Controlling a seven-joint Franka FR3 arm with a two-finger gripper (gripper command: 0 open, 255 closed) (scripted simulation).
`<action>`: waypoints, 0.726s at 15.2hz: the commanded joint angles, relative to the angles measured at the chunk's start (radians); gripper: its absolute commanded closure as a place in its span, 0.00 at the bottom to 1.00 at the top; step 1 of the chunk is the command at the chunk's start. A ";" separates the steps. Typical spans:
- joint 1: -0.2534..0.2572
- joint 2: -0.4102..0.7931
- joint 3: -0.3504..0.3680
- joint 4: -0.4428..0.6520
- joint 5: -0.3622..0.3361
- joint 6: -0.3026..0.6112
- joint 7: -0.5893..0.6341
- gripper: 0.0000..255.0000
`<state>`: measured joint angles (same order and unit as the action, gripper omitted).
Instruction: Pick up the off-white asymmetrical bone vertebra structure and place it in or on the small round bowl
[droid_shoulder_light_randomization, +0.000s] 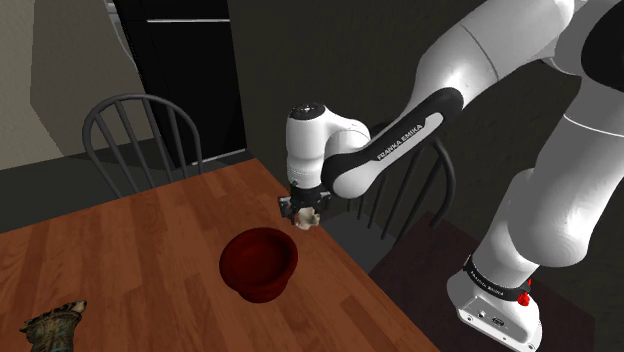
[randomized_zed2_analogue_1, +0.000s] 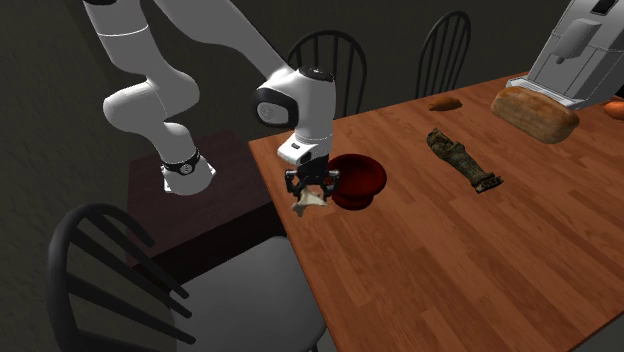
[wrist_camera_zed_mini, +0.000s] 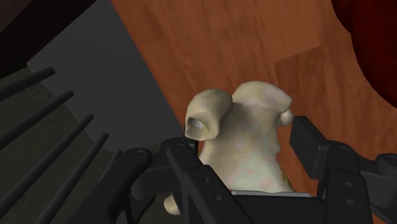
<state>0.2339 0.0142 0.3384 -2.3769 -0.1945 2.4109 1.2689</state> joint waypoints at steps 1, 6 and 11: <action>-0.001 -0.023 0.000 0.005 0.017 -0.026 -0.016 1.00; 0.002 -0.071 0.000 0.028 0.050 -0.091 -0.046 1.00; 0.004 -0.112 -0.003 0.058 0.076 -0.158 -0.070 1.00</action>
<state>0.2370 -0.0881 0.3360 -2.3250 -0.1245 2.2680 1.2037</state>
